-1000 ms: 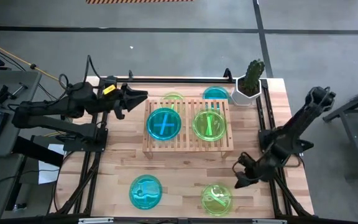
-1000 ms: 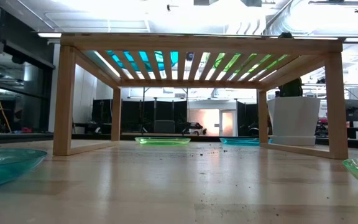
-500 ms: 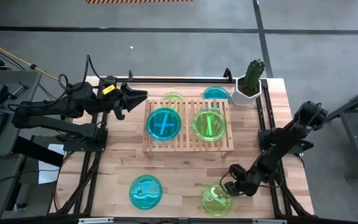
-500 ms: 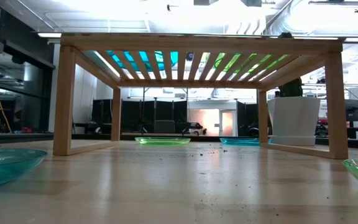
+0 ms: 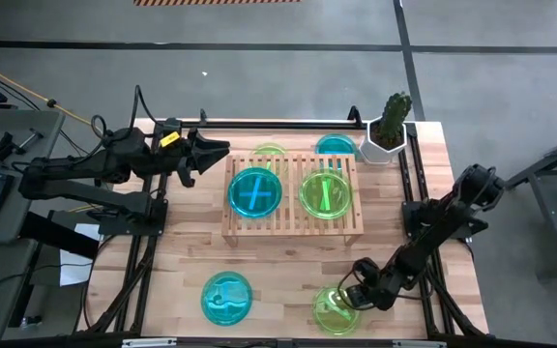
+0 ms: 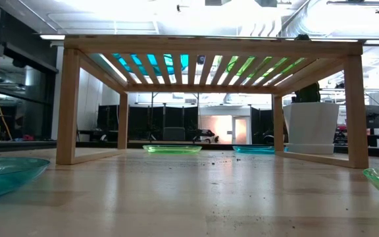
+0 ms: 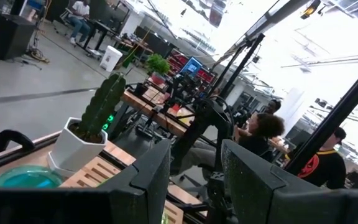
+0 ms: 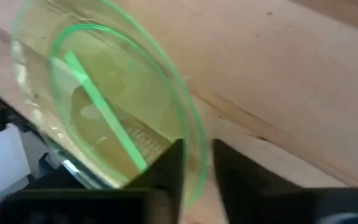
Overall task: Place and stack plates onto a shelf
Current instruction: Stack the green plate on top of the other green plate on the shelf
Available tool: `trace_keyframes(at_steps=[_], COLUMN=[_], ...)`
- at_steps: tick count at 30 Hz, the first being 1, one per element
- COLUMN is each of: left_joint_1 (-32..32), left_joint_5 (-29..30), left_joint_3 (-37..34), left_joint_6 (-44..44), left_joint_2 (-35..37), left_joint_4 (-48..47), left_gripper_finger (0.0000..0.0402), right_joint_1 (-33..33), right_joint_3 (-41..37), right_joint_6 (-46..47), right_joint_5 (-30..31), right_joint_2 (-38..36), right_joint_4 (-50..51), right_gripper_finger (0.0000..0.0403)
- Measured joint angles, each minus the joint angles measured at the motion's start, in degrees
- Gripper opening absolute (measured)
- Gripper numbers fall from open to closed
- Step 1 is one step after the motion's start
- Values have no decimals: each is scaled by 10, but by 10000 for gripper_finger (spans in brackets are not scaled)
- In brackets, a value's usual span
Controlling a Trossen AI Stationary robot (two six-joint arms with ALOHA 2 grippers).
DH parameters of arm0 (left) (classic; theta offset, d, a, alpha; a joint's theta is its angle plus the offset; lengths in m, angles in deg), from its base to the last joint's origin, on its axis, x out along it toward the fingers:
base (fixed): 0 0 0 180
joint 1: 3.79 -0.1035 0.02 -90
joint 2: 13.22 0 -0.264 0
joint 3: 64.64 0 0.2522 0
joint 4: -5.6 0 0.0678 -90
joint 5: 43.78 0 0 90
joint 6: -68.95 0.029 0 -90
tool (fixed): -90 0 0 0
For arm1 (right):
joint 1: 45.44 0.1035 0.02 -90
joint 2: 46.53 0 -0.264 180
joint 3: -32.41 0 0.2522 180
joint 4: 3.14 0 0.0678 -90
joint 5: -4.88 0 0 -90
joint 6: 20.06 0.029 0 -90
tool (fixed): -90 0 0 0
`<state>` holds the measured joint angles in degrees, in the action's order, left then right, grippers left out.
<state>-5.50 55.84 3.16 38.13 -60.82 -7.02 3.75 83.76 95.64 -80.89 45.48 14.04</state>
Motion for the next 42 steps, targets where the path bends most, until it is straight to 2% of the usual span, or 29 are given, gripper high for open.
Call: trace_keyframes(at_steps=[2,3,8,14,17,20,25,29,37,42], left_joint_1=[-3,-4,-17,-36,-43,-43,-43,-43,-43,-43], left_joint_5=[0,0,0,0,0,0,0,0,0,0], left_joint_3=[0,0,1,1,1,1,0,0,0,0], left_joint_6=[0,0,7,30,31,32,33,34,34,34], left_joint_2=[0,0,14,47,60,67,71,71,70,70], left_joint_4=[0,2,31,39,39,35,22,13,12,12], left_gripper_finger=[133,134,134,134,133,134,134,134,133,133], right_joint_1=[0,0,-1,-22,-52,-72,-77,-67,-62,-64], right_joint_3=[0,0,-2,-1,25,47,40,34,34,34], right_joint_6=[-2,-3,-36,-140,-166,-178,-167,-167,-180,-181], right_joint_5=[-4,-3,-12,-38,-75,-89,-67,-68,-77,-77], right_joint_2=[0,-1,-48,-186,-239,-260,-247,-202,-73,1], right_joint_4=[4,2,0,-12,66,184,178,141,77,9], right_gripper_finger=[30,16,2,0,0,0,3,39,181,219])
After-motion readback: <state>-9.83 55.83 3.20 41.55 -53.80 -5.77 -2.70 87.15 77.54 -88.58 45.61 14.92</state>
